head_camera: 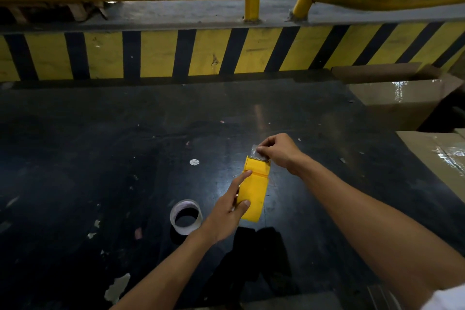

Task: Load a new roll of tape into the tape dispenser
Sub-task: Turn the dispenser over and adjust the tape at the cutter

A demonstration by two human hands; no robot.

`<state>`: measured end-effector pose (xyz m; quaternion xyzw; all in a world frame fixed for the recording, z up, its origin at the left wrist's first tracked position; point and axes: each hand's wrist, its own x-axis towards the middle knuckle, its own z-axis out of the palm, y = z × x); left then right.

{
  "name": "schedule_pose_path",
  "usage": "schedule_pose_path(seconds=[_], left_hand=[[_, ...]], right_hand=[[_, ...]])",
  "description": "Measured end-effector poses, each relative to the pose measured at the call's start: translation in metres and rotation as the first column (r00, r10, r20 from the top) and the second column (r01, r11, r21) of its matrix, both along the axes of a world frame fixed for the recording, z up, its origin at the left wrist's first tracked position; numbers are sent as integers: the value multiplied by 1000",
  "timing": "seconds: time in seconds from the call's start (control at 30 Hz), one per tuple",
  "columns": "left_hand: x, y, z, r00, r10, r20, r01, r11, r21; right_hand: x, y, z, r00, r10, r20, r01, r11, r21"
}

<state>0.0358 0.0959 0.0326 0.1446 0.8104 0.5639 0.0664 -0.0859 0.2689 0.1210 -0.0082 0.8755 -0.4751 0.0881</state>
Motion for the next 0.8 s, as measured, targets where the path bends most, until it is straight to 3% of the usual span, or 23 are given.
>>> schedule_pose_path(seconds=[0.27, 0.5, 0.67, 0.8], left_hand=[[-7, 1, 7, 994, 113, 8, -113, 993, 33], [-9, 4, 1, 993, 114, -10, -114, 987, -112], [-13, 4, -3, 994, 113, -5, -112, 984, -136], [-17, 5, 0, 988, 156, 0, -155, 982, -104]], right_hand=[[-1, -4, 1, 997, -48, -57, 48, 999, 15], [7, -3, 0, 996, -35, -83, 41, 997, 66], [16, -7, -6, 981, -13, -195, 38, 991, 127], [26, -14, -23, 920, -15, -391, 108, 970, 217]])
